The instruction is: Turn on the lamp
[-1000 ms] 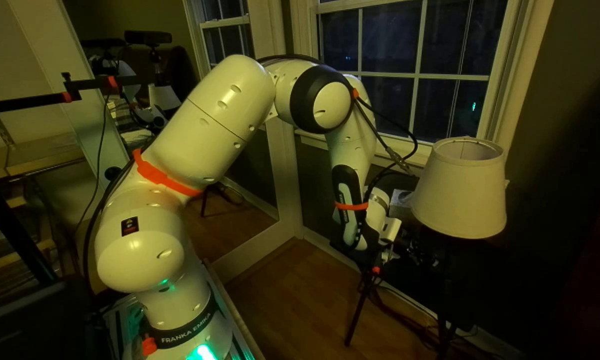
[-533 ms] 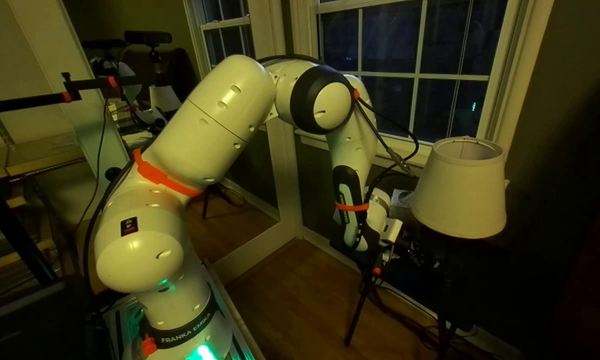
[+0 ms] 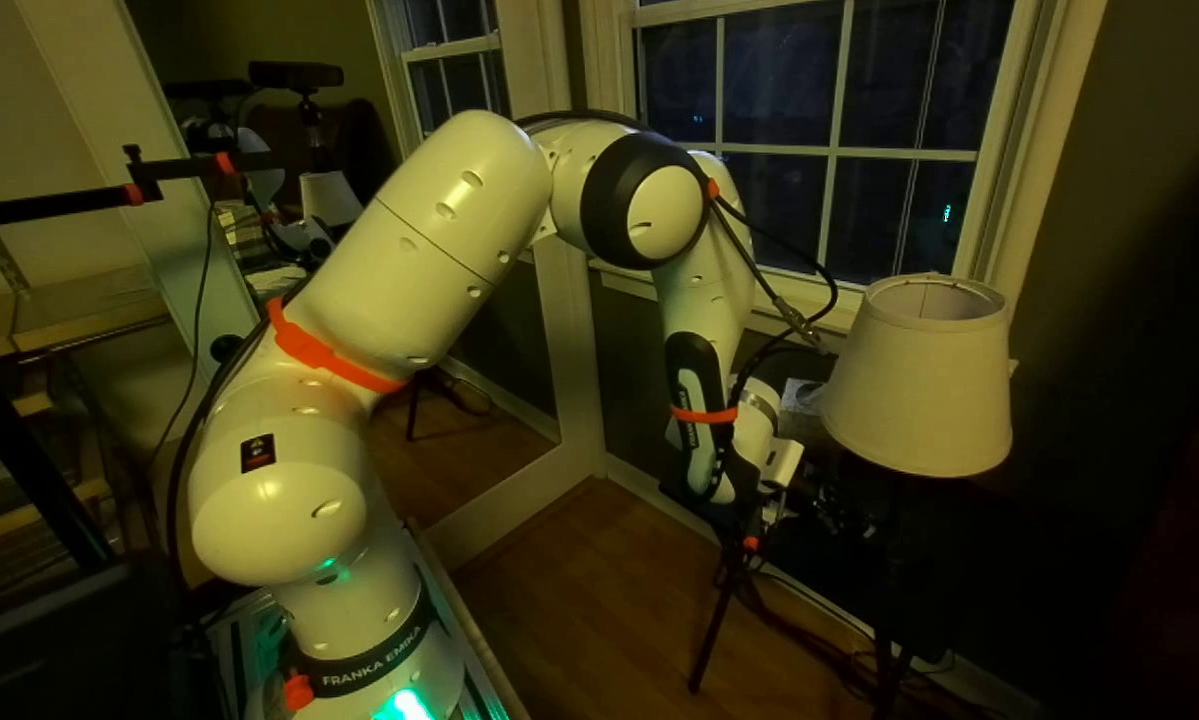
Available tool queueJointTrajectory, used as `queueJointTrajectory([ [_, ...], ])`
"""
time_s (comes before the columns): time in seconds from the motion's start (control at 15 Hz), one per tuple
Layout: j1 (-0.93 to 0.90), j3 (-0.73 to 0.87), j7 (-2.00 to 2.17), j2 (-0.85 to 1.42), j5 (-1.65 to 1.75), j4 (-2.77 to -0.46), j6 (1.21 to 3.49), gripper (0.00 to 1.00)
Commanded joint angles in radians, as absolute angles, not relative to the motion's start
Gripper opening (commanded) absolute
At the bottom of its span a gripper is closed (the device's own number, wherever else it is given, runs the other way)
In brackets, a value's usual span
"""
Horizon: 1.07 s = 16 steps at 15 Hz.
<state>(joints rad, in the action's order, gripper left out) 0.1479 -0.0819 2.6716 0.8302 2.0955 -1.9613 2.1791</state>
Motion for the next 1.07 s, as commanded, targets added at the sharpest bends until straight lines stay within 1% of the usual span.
queueJointTrajectory([
  [0.0,0.155,-0.078,2.688,0.839,2.116,-1.95,2.208,0.0],
  [1.0,0.156,-0.075,2.685,0.852,2.13,-1.937,2.206,0.0],
])
